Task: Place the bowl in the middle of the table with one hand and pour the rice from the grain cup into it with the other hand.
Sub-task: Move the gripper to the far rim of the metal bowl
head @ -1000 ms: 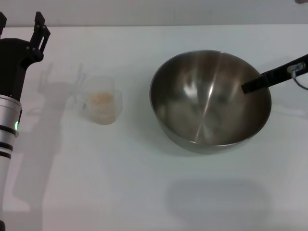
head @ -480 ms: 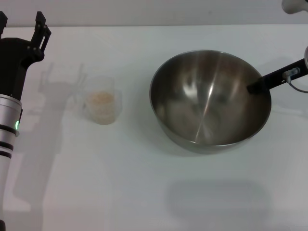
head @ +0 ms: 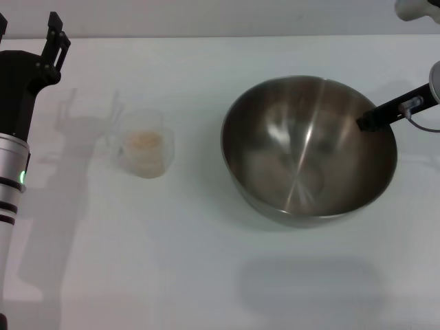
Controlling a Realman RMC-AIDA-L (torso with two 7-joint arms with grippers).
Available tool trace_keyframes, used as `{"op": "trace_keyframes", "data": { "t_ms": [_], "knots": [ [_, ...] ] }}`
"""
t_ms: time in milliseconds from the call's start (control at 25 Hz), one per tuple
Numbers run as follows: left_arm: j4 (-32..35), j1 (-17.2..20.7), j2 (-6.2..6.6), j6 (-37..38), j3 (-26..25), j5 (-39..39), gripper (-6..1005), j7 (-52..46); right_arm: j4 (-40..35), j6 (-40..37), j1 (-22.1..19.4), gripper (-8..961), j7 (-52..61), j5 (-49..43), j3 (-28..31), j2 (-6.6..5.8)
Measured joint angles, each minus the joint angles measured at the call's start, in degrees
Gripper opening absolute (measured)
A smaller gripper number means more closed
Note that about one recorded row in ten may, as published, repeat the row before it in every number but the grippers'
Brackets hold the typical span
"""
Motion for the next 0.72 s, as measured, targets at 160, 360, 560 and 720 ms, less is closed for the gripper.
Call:
{"op": "trace_keyframes", "data": {
  "t_ms": [160,360,560,720],
  "knots": [
    [0.0,0.0,0.0,0.12,-0.01,0.0,824,0.01,-0.1,-0.02,0.06,41,-0.36,-0.05,0.27,0.0],
    [0.0,0.0,0.0,0.21,-0.11,0.0,824,0.02,-1.18,-0.97,-0.11,13,-0.52,0.23,1.21,0.0],
    [0.0,0.0,0.0,0.26,-0.02,0.0,824,0.01,-3.9,-1.96,-0.82,6,-0.62,0.37,2.94,0.45],
    [0.0,0.0,0.0,0.33,-0.02,0.0,824,0.01,-5.64,-2.7,-1.48,0,-0.93,2.2,3.74,0.55]
  ]
}}
